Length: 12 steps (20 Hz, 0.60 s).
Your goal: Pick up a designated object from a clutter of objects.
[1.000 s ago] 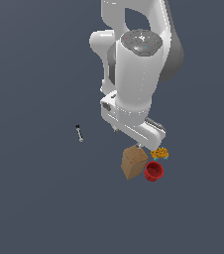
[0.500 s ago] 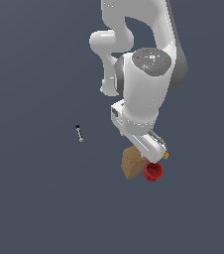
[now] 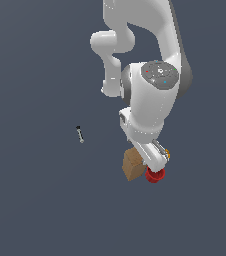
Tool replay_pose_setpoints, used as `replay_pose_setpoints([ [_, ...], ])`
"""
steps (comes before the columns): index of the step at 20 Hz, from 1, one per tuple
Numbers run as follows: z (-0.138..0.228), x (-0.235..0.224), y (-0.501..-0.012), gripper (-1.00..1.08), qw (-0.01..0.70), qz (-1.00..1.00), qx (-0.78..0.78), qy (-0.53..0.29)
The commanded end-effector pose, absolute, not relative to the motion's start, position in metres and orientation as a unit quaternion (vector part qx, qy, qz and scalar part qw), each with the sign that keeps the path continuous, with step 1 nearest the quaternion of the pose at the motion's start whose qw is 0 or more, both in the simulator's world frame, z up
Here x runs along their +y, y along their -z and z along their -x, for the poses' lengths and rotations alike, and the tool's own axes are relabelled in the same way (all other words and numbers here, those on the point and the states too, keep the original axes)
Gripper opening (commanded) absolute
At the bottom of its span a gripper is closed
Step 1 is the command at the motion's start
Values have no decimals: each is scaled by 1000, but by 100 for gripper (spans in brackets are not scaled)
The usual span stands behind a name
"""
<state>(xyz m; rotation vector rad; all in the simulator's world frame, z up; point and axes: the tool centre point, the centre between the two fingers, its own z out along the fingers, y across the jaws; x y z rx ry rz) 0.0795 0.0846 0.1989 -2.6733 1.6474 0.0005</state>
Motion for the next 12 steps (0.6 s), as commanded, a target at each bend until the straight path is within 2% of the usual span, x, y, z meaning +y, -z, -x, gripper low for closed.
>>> replay_pose_setpoints([
  [1, -81, 87, -196, 100, 0, 844, 536, 0],
  [12, -82, 89, -190, 100, 0, 838, 546, 0],
])
